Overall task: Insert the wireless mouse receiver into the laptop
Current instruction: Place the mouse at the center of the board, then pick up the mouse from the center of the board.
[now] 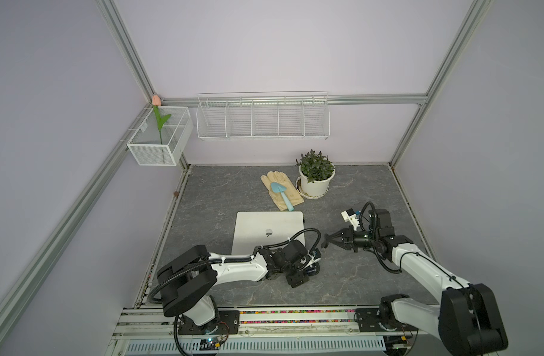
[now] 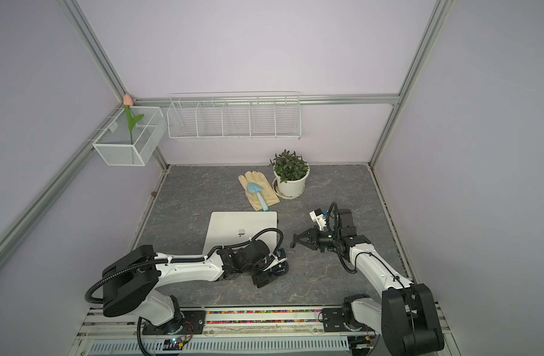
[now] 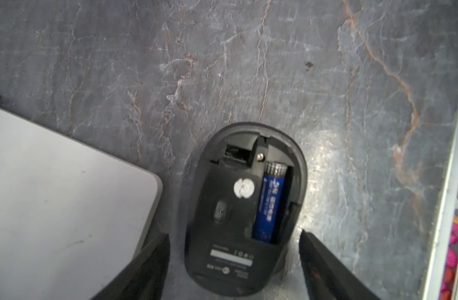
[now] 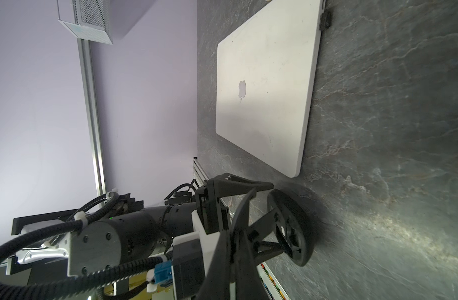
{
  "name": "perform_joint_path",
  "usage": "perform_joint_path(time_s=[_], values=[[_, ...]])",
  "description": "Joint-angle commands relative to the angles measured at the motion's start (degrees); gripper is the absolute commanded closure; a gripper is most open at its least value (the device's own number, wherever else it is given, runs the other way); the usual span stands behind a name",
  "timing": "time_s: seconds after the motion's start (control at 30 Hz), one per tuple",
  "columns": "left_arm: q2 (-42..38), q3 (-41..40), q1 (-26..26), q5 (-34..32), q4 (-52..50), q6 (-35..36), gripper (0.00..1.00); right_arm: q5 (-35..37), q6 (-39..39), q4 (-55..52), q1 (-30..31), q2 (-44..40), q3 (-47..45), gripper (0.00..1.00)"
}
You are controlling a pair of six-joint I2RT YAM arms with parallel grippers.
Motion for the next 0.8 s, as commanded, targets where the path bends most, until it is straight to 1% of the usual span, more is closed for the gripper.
perform_joint_path(time_s=[0.0,0.2,0.4,0.63,0.77], values=[[1.13,0.72,-0.21,-0.08,0.54,-0.44,0.20,-0.04,-0.47,-0.66,-0.37,-0.95,-0.81,0.92],[2.64,1.26,-0.21,0.38,1.45,0.56,0.19,-0.34,-0.08,-0.41,-0.37,-1.65,-1.23,0.92],[4.78,3.28,-0.12,1.58,0.52,3.89,0.20,-0.52,0.13,0.29,-0.37,-1.65,-1.51,0.93],[4.47,3.55,-0.14,2.68,-0.49,4.98,0.21,-0.59,0.09,0.25,-0.37,-1.75,-1.60,0.93],[4.46,3.70,0.03,3.59,-1.89,7.30,0.21,-0.56,0.17,0.52,-0.37,-1.58,-1.51,0.92]])
